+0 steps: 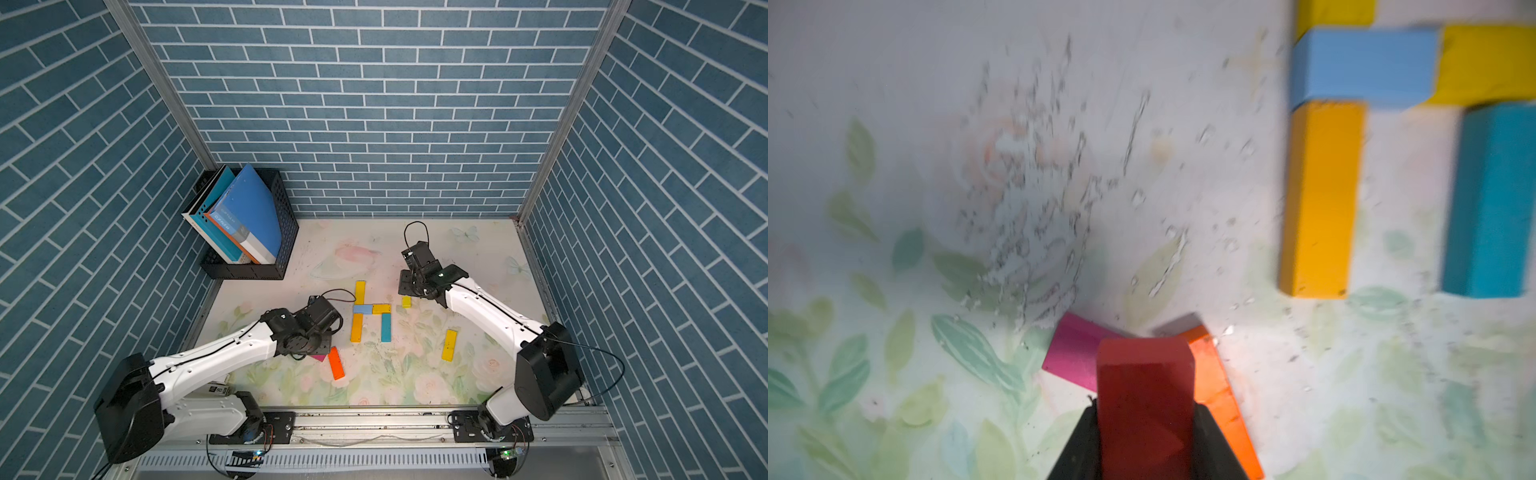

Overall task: Assemble the letter h with building blocks
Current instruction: Pick up the building block from the center of the board, then place the building block at the center of the board.

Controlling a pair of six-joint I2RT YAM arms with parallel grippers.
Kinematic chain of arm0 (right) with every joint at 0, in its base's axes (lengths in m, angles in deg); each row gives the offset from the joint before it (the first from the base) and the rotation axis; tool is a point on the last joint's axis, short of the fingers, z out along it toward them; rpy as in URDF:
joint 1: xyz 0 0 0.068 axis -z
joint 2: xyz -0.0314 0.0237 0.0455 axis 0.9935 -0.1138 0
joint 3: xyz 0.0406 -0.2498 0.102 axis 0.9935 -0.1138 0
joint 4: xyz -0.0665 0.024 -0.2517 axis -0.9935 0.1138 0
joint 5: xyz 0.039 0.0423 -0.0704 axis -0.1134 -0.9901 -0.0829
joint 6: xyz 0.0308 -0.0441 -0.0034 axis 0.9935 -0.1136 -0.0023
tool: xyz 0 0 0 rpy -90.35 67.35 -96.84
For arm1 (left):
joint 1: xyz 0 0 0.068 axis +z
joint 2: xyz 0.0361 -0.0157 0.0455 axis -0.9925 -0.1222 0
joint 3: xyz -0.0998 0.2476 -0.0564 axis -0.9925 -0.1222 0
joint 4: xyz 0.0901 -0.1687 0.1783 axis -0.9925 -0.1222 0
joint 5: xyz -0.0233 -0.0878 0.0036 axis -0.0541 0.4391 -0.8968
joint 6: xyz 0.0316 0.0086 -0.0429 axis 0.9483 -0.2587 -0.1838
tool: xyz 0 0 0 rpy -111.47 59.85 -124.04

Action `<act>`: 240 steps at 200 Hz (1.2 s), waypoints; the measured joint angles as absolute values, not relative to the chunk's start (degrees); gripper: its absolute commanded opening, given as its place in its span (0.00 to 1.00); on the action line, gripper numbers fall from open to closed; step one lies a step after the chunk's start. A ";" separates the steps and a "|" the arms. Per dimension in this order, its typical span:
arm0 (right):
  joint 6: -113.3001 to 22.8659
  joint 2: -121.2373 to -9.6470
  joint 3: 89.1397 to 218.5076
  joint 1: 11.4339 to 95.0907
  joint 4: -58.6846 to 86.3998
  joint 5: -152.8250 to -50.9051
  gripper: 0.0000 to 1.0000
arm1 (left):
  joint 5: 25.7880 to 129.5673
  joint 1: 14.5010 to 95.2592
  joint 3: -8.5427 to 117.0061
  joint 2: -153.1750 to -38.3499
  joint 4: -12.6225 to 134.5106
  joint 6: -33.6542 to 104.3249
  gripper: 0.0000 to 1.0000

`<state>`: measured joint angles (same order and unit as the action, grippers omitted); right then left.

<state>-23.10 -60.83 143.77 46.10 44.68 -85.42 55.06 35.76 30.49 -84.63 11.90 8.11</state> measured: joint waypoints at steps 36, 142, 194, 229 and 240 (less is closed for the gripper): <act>-20.67 -53.39 136.47 54.38 44.59 -86.25 0.50 | 55.25 33.81 43.71 -92.06 13.93 13.77 0.18; -19.14 -41.83 119.88 64.09 50.18 -88.02 0.55 | 62.12 19.98 69.51 -133.41 23.09 22.84 0.64; -19.62 -40.13 119.29 63.06 50.58 -89.70 0.62 | 61.46 20.00 73.48 -131.57 22.39 21.73 0.79; -19.51 -40.39 120.01 56.64 50.14 -90.38 0.64 | 57.90 20.87 74.64 -119.68 20.80 21.68 0.79; -19.51 -42.66 120.88 51.94 49.62 -90.31 0.64 | 57.09 22.23 74.55 -114.04 21.06 21.57 0.77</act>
